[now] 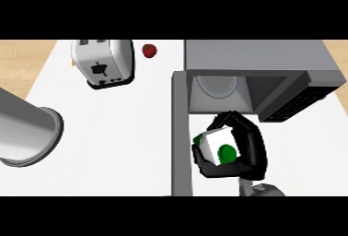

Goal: Pick up the milk, place it into the microwave and close the microwave

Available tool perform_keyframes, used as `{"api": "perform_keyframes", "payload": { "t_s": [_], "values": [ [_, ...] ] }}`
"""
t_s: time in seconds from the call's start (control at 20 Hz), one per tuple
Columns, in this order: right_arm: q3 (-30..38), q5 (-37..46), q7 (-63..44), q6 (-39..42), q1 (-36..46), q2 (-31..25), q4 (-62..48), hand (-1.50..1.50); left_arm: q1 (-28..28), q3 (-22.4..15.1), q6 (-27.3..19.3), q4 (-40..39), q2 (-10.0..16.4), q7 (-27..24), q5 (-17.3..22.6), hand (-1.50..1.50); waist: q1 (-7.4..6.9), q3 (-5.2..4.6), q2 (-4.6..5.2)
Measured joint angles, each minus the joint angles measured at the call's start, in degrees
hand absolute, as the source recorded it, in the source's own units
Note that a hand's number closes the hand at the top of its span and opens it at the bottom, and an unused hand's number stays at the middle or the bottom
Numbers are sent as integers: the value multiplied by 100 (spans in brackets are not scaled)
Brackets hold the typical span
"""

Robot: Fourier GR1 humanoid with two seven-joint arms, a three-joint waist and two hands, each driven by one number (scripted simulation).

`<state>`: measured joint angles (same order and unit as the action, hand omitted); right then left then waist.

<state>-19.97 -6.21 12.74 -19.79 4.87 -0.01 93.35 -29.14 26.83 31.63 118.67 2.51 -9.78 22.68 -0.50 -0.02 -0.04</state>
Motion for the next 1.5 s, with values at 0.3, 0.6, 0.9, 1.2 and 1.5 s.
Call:
{"api": "perform_keyframes", "payload": {
  "t_s": [0.3, 0.6, 0.9, 1.2, 1.5],
  "values": [
    [200, 152, -35, -793, 1013, -17, -1126, 150, 68, 205, 166, -152, 120, 27, 94, -150, -23, 4, 7],
    [939, 56, 133, -832, 1905, -15, -2581, 150, 206, 336, 266, -322, 164, 37, 104, -150, -35, 4, 18],
    [1638, -259, 1085, -481, 2719, -10, -4296, 150, 523, 460, 259, -566, 296, 142, 101, -150, -59, 6, 33],
    [2158, -324, 2253, -207, 3492, -110, -5923, 150, 870, 476, 243, -877, 399, 162, -20, -150, -112, 8, 59],
    [2506, -202, 2987, -370, 4240, -303, -7032, 150, 962, 541, 333, -1033, 477, 135, -5, -150, -196, 10, 92]
  ]
}}
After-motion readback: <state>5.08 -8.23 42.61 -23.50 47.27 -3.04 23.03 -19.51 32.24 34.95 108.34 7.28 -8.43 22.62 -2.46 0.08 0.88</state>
